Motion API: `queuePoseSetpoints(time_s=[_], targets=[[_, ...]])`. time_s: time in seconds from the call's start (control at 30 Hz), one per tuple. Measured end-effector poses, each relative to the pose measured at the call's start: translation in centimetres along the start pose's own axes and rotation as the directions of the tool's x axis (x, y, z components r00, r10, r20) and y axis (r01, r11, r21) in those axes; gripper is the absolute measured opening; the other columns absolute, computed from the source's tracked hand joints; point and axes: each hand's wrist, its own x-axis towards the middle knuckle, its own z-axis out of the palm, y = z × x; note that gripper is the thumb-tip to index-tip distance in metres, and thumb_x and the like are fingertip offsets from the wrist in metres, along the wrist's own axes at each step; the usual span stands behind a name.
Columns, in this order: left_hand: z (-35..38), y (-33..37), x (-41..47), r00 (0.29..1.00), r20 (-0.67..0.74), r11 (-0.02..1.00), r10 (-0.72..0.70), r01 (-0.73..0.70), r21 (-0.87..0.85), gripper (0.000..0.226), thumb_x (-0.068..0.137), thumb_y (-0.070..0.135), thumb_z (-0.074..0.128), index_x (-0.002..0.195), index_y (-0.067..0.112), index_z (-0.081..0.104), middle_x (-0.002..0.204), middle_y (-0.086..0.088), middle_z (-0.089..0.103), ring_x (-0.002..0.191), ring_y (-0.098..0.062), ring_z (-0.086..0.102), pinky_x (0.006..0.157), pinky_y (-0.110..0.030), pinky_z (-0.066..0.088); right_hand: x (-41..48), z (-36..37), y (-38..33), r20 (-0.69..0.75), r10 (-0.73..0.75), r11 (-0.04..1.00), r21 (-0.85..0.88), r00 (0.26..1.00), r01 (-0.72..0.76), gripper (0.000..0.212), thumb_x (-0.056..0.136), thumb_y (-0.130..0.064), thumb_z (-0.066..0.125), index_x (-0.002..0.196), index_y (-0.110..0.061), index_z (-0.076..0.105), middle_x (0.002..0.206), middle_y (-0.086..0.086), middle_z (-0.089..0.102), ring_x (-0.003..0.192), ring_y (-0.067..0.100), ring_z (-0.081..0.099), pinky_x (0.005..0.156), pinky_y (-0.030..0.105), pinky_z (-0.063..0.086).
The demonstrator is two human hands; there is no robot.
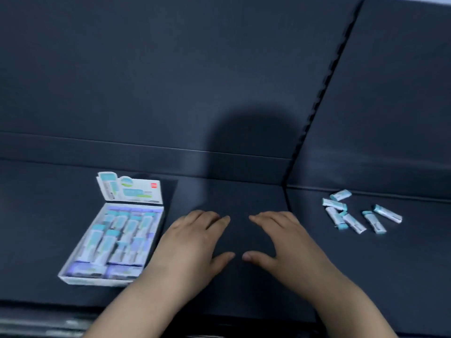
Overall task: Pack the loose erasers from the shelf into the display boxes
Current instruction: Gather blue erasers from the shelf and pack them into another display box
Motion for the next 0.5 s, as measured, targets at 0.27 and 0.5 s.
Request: queuePoseSetpoints(time_s=[0.27, 0.5], targets=[[2.0, 8.5, 0.5, 0.996, 0.047, 0.997, -0.076, 0.076, -0.005, 0.058, 0.066, 0.057, 0.053, 0.109, 0.021, 0.068, 0.098, 0.007, 0.068, 0.087, -0.016, 0.066, 0.074, -0.030, 0.055, -4.8, -2.5, 7.1, 0.005, -0.025, 0.999, 0.024, 1.000, 0.025, 0.070, 0.079, -0.057, 0.057, 0.139, -0.029, 0.034, 0.138, -0.015, 0.036, 0.129, 0.001, 0.021, 0.100, 0.007, 0.010], [2.3, 9.9, 1.1, 0.995, 0.079, 0.997, -0.063, 0.059, 0.053, 0.062, 0.055, 0.050, 0.081, 0.108, 0.019, 0.069, 0.096, 0.004, 0.069, 0.085, -0.019, 0.067, 0.073, -0.033, 0.055, -6.5, -2.8, 8.2, -0.033, 0.017, 0.999, 0.038, 0.999, -0.015, 0.069, 0.081, -0.054, 0.058, 0.140, -0.027, 0.033, 0.140, -0.013, 0.034, 0.130, 0.002, 0.020, 0.099, 0.005, 0.005]])
